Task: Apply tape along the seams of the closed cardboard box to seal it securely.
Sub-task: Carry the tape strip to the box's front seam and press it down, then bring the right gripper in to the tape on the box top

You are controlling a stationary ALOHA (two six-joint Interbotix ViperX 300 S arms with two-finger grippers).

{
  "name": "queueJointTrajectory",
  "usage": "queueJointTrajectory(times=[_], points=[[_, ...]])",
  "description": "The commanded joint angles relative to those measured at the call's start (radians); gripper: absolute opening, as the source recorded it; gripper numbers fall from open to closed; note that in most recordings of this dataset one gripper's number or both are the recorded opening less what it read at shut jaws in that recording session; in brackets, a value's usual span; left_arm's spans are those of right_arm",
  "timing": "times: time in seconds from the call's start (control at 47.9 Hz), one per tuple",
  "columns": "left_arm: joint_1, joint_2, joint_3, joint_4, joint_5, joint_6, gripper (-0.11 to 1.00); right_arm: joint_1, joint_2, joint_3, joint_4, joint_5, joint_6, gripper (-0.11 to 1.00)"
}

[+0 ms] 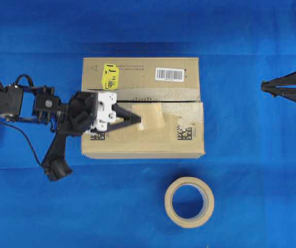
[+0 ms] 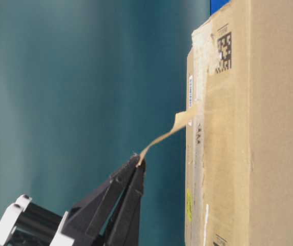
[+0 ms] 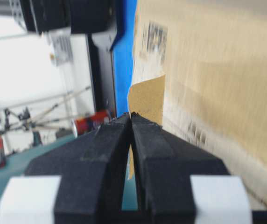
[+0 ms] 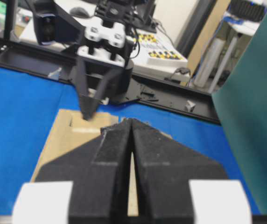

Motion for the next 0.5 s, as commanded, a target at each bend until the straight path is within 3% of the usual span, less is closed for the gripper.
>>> queueJointTrajectory(times=[0.0, 0.48], points=[[0.021, -0.020, -0.014, 0.003, 0.000, 0.008, 0.02, 0.002, 0.009, -0.026, -0.002, -0.005, -0.008, 0.00], [0.061, 0.011, -0.049, 0.003, 0.058, 0.018, 0.02, -0.005, 0.034, -0.020, -0.002, 0.002, -0.057, 0.00]])
